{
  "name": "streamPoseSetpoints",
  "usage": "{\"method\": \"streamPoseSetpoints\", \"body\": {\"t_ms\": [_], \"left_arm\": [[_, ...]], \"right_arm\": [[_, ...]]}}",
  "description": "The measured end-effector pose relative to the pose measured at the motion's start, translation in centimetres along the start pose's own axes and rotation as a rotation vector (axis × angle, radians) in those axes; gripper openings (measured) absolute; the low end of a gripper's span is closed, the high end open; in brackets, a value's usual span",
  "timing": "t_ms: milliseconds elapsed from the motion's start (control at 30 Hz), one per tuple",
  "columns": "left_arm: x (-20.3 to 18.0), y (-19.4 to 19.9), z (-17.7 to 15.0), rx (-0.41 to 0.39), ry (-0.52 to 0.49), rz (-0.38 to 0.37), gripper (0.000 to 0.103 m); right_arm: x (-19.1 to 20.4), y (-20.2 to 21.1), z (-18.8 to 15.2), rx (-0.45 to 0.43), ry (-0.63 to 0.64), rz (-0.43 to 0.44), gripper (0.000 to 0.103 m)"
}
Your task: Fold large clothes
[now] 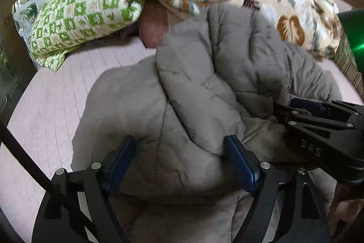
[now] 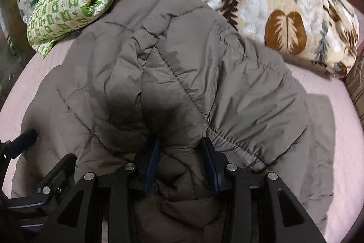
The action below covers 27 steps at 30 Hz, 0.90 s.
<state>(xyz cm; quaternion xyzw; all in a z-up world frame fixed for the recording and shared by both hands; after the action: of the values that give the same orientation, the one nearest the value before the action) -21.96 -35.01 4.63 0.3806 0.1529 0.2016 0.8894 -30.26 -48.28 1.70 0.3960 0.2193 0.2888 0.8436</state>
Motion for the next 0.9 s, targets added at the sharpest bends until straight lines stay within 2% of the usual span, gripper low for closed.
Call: {"method": "streamPoseSetpoints", "body": {"t_ms": [133, 200, 300, 433, 567, 700, 900], "left_arm": [[-0.1, 2.4, 0.8, -0.096, 0.007, -0.015, 0.081], [-0.4, 2.9, 1.0, -0.127, -0.004, -0.017, 0.081], [-1.1, 2.5, 0.9, -0.118, -0.034, -0.014, 0.081], [-1.8, 1.0, 0.2, -0.068, -0.067, -0.001, 0.081], [-1.5, -0.8, -0.5, 0.014, -0.06, 0.001, 0.081], [-1.0, -1.5, -0.7, 0.033, -0.041, -0.008, 0.085], [-1.2, -0.8, -0.6, 0.025, -0.047, -0.012, 0.086]], "right_arm": [[-1.5, 4.1, 0.4, -0.086, -0.039, 0.041, 0.041], [-2.5, 6.3, 0.1, -0.139, -0.052, 0.031, 0.042], [-3.4, 7.3, -0.5, -0.152, -0.043, -0.005, 0.043], [-4.1, 5.8, -1.8, -0.107, -0.032, -0.026, 0.043], [-3.6, 3.7, -3.3, -0.067, -0.019, -0.036, 0.043], [-3.3, 1.5, -4.3, -0.011, -0.032, -0.016, 0.044], [-3.1, 0.8, -4.5, 0.002, -0.024, -0.011, 0.044]]}}
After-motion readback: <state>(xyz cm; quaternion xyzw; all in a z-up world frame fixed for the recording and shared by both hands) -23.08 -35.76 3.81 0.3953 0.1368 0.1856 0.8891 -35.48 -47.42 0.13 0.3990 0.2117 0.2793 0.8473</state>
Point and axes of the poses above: each gripper's, at about its wrist camera, not at the fingertips, and y roughly against the way its jaws point, x to its left, z to its top, the point moved 2 cm from there along -y, roughly the way its jaws point, and after that the axes turned 12 degrees about -z, right-handed, at the moved point
